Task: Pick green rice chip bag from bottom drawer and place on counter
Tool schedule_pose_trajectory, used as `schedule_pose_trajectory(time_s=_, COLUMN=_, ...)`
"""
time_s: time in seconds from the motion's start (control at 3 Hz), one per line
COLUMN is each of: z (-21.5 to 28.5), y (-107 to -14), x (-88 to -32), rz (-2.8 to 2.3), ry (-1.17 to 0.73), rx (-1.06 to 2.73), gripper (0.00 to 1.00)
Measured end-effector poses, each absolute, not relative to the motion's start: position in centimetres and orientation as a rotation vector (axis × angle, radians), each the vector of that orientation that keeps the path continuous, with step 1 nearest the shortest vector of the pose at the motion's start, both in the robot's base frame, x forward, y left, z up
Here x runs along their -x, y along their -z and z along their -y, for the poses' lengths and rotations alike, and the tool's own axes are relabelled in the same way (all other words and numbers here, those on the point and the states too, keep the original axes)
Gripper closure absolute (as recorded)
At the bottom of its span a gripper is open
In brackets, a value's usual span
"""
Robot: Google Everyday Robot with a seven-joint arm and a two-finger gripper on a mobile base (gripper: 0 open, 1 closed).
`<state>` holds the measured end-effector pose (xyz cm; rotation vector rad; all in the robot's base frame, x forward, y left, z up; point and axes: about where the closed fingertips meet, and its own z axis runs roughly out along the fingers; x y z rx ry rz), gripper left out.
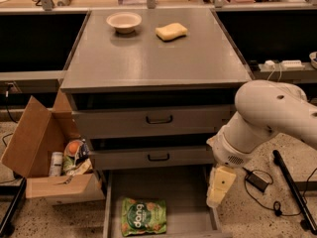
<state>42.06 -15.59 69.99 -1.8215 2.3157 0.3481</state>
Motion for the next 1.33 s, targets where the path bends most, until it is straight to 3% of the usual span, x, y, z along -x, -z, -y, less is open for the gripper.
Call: schedule_pose_trajectory(time_s=1.33, z=16.1, y=-56.6, x=-44.9, rz=-2.3, ry=-0.393, rx=1.777, gripper=0.0)
